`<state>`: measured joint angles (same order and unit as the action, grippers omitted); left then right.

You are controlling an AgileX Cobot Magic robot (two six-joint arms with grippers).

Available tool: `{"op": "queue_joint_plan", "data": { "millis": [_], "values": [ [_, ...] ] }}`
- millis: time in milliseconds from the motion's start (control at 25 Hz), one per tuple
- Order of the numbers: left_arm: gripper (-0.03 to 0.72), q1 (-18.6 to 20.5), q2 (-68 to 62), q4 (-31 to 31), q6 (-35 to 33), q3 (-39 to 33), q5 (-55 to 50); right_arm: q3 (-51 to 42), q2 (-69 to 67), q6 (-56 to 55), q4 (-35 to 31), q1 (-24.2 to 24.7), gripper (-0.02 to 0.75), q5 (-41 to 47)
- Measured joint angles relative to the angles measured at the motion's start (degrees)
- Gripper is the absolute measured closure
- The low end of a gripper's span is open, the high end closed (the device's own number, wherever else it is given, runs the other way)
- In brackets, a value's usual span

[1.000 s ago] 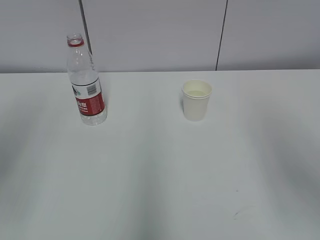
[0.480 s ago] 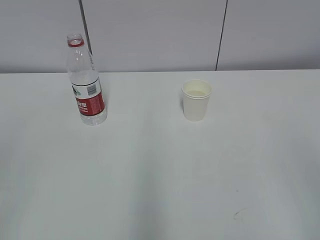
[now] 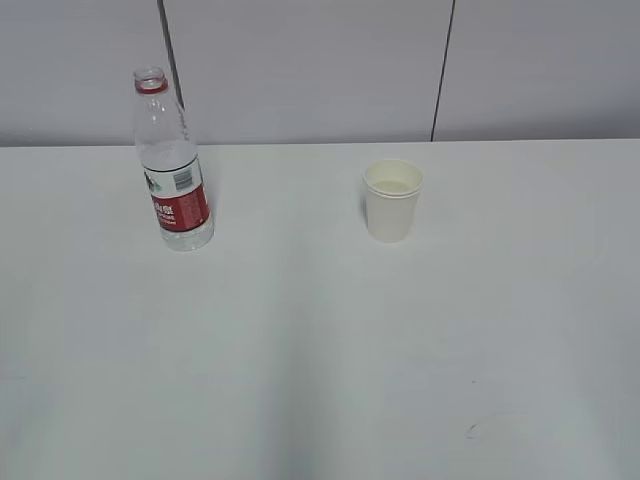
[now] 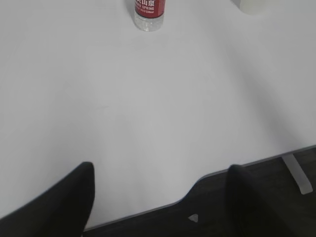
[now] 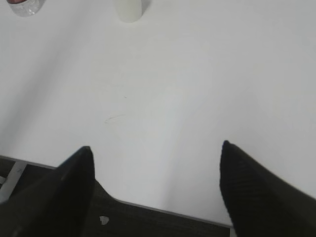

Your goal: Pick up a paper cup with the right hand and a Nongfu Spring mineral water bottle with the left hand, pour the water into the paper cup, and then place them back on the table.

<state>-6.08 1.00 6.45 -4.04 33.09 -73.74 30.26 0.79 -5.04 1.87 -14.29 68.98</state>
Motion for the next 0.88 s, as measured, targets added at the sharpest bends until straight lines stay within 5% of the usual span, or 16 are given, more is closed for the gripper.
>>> {"op": "queue_joint_plan", "data": {
  "millis": [680,880],
  "values": [
    [0.186,0.0,0.2,0.5,-3.2,-4.0,9.6,-1.3,0.1,3.8,0.2,0.2,0.149,-2.6],
    [0.186,0.5,0.2,0.5,-3.2,-4.0,9.6,-1.3,0.1,3.8,0.2,5.6,0.149,-2.6]
  ]
}}
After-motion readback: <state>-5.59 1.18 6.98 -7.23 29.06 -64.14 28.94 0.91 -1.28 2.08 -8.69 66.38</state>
